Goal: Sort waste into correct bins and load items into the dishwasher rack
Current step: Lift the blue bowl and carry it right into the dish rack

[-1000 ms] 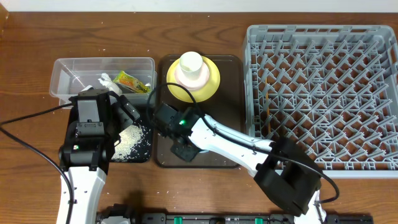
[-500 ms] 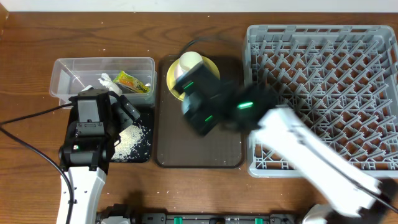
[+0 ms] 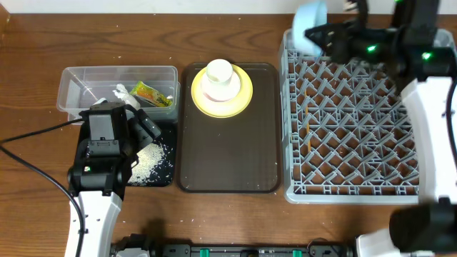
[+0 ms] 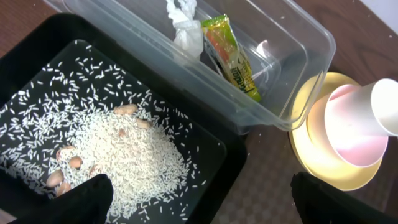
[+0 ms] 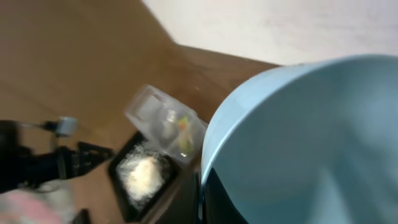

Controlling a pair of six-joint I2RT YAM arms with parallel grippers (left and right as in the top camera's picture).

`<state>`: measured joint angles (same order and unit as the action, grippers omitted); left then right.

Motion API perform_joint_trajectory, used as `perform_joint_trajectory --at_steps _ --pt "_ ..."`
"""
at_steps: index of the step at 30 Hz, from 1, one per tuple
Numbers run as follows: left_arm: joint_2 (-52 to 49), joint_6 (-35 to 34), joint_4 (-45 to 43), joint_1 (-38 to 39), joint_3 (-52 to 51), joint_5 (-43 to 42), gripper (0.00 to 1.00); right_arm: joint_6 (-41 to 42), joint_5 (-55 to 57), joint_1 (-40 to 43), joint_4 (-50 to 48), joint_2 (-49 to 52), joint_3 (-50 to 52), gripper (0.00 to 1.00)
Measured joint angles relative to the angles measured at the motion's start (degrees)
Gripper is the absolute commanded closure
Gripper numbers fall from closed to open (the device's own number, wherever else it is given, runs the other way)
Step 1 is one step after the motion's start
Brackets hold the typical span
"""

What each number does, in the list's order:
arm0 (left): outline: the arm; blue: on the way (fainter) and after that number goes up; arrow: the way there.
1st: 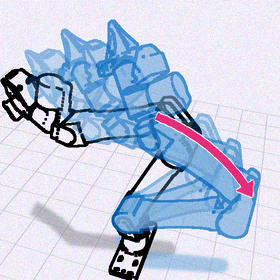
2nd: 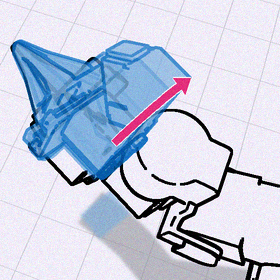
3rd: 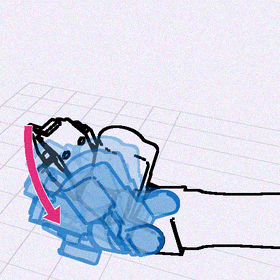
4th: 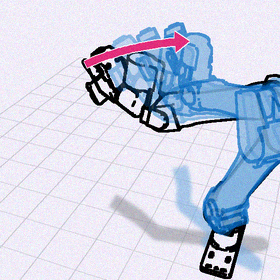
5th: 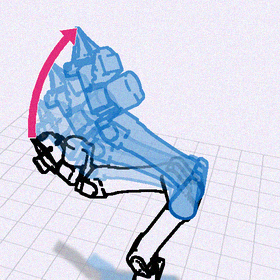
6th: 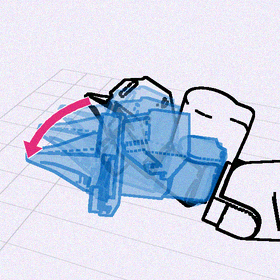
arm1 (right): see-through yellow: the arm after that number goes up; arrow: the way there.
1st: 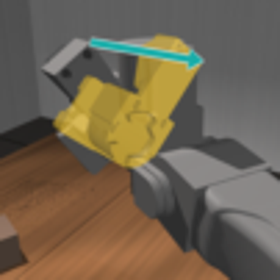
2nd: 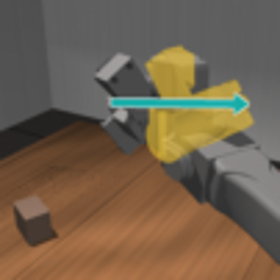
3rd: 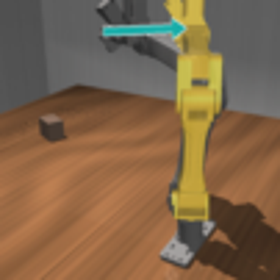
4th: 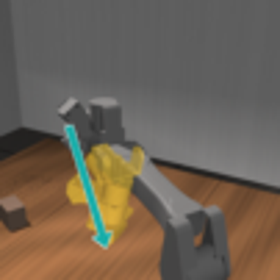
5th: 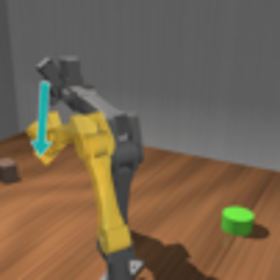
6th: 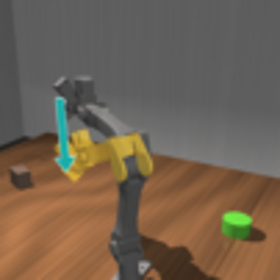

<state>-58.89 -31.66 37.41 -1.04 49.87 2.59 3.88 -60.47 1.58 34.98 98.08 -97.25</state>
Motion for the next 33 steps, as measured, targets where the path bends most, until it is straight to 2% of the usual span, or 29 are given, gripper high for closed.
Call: perform_joint_trajectory --at_steps 5,9,17,28,30,33 --pt "0.0 0.0 0.0 0.0 0.0 0.2 0.05 -0.1 -16.5 3.7 -9.4 10.0 0.0 0.99" --pt "0.0 0.0 0.0 0.0 0.0 0.4 0.05 0.1 -22.7 4.1 -14.8 18.3 0.0 0.99" --pt "0.0 0.0 0.0 0.0 0.0 0.4 0.05 0.1 -26.3 4.1 -17.4 29.8 0.0 0.99" --pt "0.0 0.0 0.0 0.0 0.0 0.4 0.05 0.5 -28.2 7.4 -16.7 31.9 0.0 0.98" --pt "0.0 0.0 0.0 0.0 0.0 0.4 0.05 0.9 -28.3 8.2 -15.9 32.5 0.0 0.94" --pt "0.0 0.0 0.0 0.0 0.0 0.4 0.05 1.9 -28.2 9.4 -15.6 32.8 0.0 0.76"
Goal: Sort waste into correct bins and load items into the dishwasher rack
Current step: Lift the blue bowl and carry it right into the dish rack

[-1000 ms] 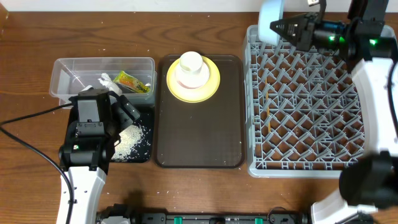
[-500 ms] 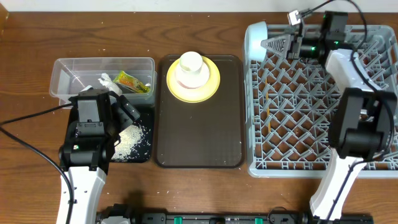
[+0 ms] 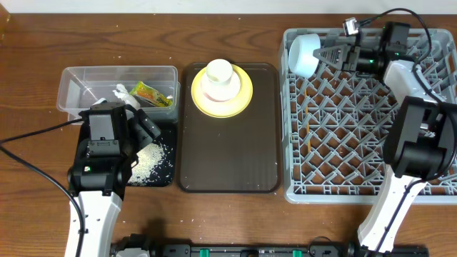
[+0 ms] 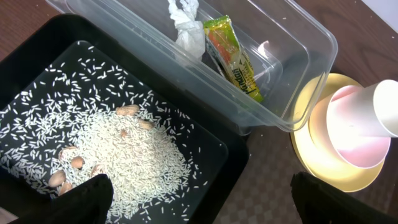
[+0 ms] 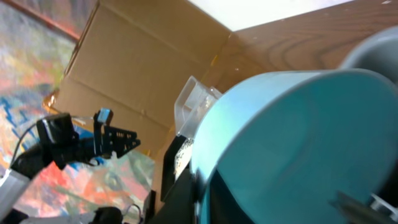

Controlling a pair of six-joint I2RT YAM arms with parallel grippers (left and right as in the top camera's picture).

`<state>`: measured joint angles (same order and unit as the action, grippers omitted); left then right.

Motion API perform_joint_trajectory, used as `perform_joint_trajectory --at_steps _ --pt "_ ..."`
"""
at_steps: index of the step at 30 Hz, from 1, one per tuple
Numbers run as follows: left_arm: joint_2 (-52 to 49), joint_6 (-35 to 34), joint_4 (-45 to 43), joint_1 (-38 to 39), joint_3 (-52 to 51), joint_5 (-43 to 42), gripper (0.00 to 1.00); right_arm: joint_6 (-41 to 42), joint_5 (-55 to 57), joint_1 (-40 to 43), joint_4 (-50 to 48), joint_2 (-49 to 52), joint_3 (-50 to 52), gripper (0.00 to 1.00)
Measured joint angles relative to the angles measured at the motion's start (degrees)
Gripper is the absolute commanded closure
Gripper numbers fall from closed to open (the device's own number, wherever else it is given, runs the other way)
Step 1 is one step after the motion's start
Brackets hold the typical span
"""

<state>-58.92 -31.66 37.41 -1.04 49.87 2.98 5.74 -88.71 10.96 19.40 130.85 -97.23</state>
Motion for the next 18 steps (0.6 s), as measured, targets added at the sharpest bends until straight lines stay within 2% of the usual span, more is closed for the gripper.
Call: perform_joint_trajectory --at_steps 4,6,10,18 --pt "0.0 0.0 0.0 0.0 0.0 0.0 0.05 0.7 0.2 1.4 0.0 0.0 0.0 0.64" --pt "0.0 0.0 0.0 0.0 0.0 0.0 0.05 1.5 0.2 2.0 0.0 0.0 0.0 0.61" --pt "0.0 0.0 0.0 0.0 0.0 0.0 0.05 3.7 1.9 3.5 -0.2 0.0 0.0 0.62" --pt "0.0 0.0 0.0 0.0 0.0 0.0 0.05 10.1 11.5 6.7 -0.3 0.0 0.0 0.7"
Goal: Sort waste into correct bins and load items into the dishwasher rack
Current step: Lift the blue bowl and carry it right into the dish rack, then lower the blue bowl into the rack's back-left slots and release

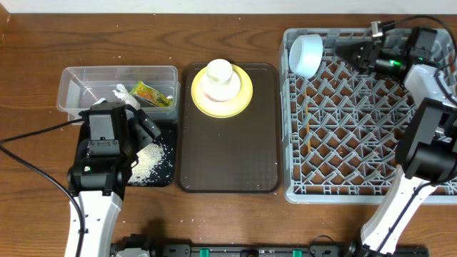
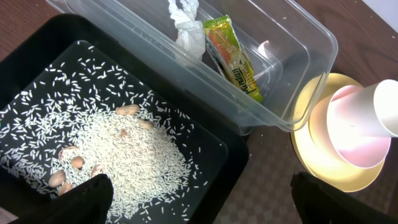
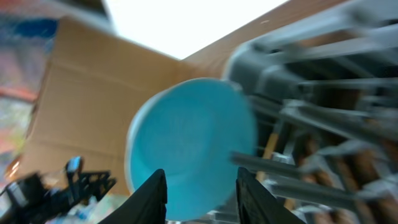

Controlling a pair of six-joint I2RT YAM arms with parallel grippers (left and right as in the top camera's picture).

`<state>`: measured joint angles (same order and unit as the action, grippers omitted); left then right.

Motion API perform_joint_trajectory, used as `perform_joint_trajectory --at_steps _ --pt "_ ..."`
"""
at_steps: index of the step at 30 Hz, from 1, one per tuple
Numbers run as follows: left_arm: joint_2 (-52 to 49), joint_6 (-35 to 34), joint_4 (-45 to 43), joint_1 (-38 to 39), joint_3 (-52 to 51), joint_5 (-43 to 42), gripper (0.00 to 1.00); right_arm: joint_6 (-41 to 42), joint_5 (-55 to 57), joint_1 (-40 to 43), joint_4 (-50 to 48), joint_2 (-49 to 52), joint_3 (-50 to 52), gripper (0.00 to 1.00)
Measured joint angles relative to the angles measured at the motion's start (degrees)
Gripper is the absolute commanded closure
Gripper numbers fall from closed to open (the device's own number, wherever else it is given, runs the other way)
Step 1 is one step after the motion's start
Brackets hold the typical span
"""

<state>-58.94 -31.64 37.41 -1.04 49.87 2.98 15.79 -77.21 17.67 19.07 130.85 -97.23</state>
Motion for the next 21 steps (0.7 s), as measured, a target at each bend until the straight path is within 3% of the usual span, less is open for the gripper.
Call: perform_joint_trajectory --at_steps 2,4,6,14,21 --pt "0.0 0.0 0.0 0.0 0.0 0.0 0.05 1.0 3.1 0.5 0.4 -0.3 0.0 0.75" --pt "0.0 0.0 0.0 0.0 0.0 0.0 0.05 1.9 7.8 0.4 2.0 -1.6 0.0 0.92" --pt "0.0 0.0 0.0 0.0 0.0 0.0 0.05 1.5 13.0 0.1 4.9 -3.9 0.0 0.99" --pt "0.0 0.0 0.0 0.0 0.0 0.0 0.05 -6.5 40.5 -8.9 13.8 -22.3 -0.2 0.99" --pt "0.0 0.0 0.0 0.0 0.0 0.0 0.05 -14.2 54.1 -22.8 21.4 -25.9 -0.8 0.99"
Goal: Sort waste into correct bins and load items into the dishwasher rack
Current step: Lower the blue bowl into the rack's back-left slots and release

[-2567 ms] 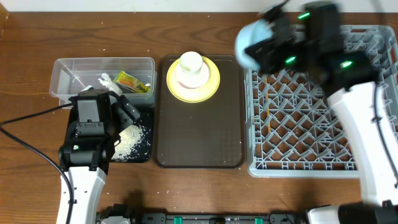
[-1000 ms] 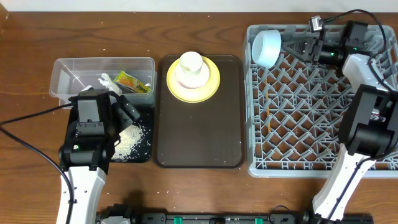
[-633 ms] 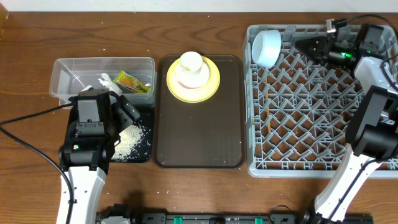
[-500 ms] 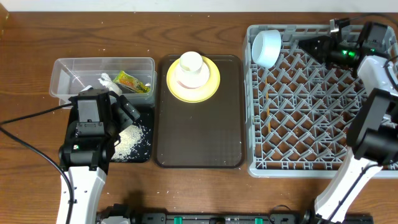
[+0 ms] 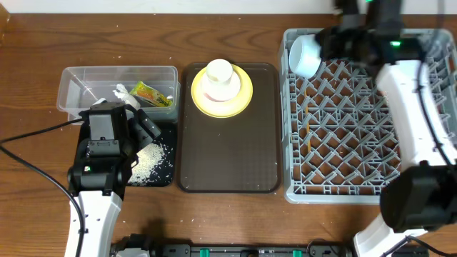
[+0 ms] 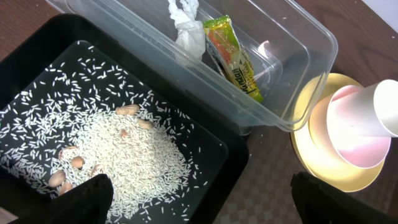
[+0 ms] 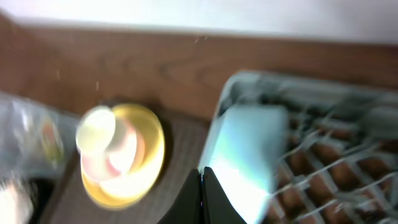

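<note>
A light blue bowl [image 5: 303,53] lies on its side in the far left corner of the grey dishwasher rack [image 5: 357,189]; the blurred right wrist view also shows the bowl [image 7: 249,146]. My right gripper [image 7: 201,169] is shut on nothing, up over the rack beside the bowl [image 5: 330,41]. A pale pink cup [image 5: 219,77] stands upside down on a yellow plate [image 5: 243,100] on the brown tray [image 5: 225,160]. My left gripper [image 6: 199,205] hangs open over the black tray of rice and peanuts [image 6: 118,155].
A clear bin [image 5: 75,93] at the far left holds a green-yellow wrapper [image 6: 233,59] and a crumpled tissue [image 6: 186,28]. The black tray [image 5: 153,168] lies just in front of it. A black cable [image 5: 28,168] crosses the table at the left.
My right gripper was open to the right of the bowl; now it is shut and higher, looking down on the bowl and the plate. The bowl stays in the rack. The left arm is still.
My right gripper held the blue bowl over the rack's far left corner, then lower in that corner. Then the bowl lay in the rack and the gripper stood open beside it. Now the gripper is shut and raised. The left gripper stayed open over the rice throughout.
</note>
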Controlling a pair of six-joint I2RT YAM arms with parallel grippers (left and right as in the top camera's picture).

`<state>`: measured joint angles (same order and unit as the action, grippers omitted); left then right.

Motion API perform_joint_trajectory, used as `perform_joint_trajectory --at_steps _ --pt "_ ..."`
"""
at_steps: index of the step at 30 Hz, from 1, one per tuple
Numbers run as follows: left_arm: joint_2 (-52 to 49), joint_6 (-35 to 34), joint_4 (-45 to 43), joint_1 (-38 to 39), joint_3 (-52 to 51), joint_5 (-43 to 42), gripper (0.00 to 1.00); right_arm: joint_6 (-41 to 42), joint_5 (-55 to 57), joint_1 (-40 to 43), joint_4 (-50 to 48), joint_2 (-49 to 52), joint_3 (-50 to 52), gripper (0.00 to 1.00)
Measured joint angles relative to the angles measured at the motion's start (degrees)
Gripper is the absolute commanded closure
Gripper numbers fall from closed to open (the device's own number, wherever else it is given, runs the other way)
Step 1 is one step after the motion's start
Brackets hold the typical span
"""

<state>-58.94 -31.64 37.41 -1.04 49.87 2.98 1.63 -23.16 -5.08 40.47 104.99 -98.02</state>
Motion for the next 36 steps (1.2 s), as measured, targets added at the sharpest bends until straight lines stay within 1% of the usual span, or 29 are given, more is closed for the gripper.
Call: perform_joint_trajectory --at_steps 9,15,21,29,36 --pt "0.0 0.0 0.0 0.0 0.0 0.0 0.05 -3.2 12.4 -8.3 8.5 1.1 0.2 0.99" --pt "0.0 0.0 0.0 0.0 0.0 0.0 0.05 -3.7 16.4 -9.9 12.5 1.1 0.2 0.99" --pt "0.0 0.0 0.0 0.0 0.0 0.0 0.05 -3.6 19.9 -9.9 13.0 1.1 0.2 0.99" --pt "0.0 0.0 0.0 0.0 0.0 0.0 0.05 -3.6 21.5 -9.9 12.3 1.1 1.4 0.99" --pt "0.0 0.0 0.0 0.0 0.0 0.0 0.05 -3.6 24.3 -9.9 6.3 1.1 6.8 0.99"
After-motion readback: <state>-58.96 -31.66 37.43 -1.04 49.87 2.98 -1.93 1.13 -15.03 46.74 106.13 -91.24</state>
